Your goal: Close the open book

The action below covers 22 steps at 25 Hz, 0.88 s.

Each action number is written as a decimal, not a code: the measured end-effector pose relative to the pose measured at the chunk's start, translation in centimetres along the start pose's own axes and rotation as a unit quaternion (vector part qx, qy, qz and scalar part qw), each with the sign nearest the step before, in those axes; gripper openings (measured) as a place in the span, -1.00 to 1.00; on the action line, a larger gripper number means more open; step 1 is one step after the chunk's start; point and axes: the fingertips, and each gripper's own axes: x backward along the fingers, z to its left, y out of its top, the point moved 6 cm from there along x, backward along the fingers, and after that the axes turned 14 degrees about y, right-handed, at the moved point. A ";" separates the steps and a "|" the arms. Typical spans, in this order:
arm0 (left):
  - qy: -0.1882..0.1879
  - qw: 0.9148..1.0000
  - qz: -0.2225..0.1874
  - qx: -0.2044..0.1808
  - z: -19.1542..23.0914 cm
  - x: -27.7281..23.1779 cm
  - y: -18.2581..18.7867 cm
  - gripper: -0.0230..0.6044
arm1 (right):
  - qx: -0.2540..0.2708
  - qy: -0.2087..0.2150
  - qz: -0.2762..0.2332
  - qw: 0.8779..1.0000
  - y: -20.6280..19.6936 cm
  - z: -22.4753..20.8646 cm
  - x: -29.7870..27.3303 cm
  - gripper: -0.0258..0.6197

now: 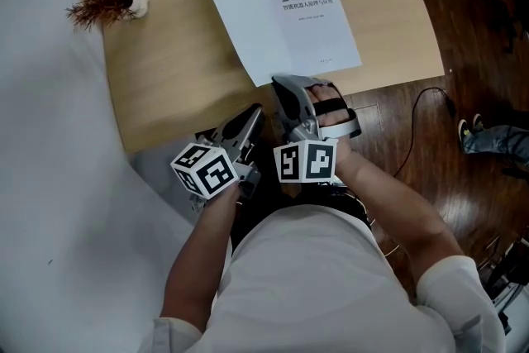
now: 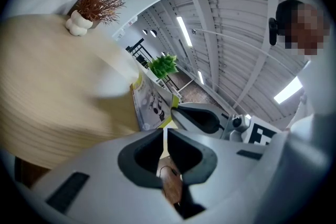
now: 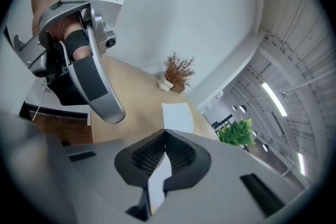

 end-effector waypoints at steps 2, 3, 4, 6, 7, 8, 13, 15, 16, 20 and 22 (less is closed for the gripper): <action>-0.002 1.000 0.002 -0.003 -0.4 -0.4 0.1 -0.93 | -0.006 -0.006 0.002 1.000 -0.6 -0.5 0.4 -0.91; -0.003 1.000 0.003 -0.004 -0.6 -0.6 0.1 -0.93 | -0.010 -0.010 0.003 1.000 -0.9 -0.7 0.6 -0.91; -0.005 1.000 0.004 -0.006 -0.8 -0.8 0.1 -0.93 | -0.014 -0.013 0.004 1.000 -1.2 -1.0 0.8 -0.91; -0.008 1.000 0.005 -0.008 -1.2 -1.1 0.1 -0.93 | -0.023 -0.020 0.007 1.000 -1.8 -1.4 1.2 -0.91; -0.009 1.000 0.006 -0.009 -1.4 -1.3 0.1 -0.93 | -0.026 -0.023 0.009 0.999 -2.2 -1.6 1.4 -0.91; -0.010 1.000 0.007 -0.011 -1.6 -1.5 0.1 -0.93 | -0.029 -0.025 0.011 0.999 -2.5 -1.8 1.6 -0.91; -0.015 1.000 0.009 -0.015 -2.5 -2.3 0.3 -0.93 | -0.048 -0.036 0.018 0.998 -3.9 -2.8 2.2 -0.91; -0.017 1.000 0.009 -0.017 -2.9 -2.6 0.4 -0.93 | -0.062 -0.038 0.018 0.997 -4.5 -3.2 2.4 -0.91; -0.017 1.000 0.010 -0.018 -3.0 -2.7 0.4 -0.93 | -0.072 -0.038 0.019 0.997 -4.8 -3.3 2.4 -0.91; -0.018 1.000 0.014 -0.020 -3.1 -3.1 0.3 -0.93 | -0.114 -0.039 0.024 0.992 -6.3 -3.8 2.4 -0.91; -0.018 1.000 0.016 -0.020 -3.1 -3.4 0.2 -0.93 | -0.128 -0.041 0.026 0.991 -7.1 -3.9 2.3 -0.91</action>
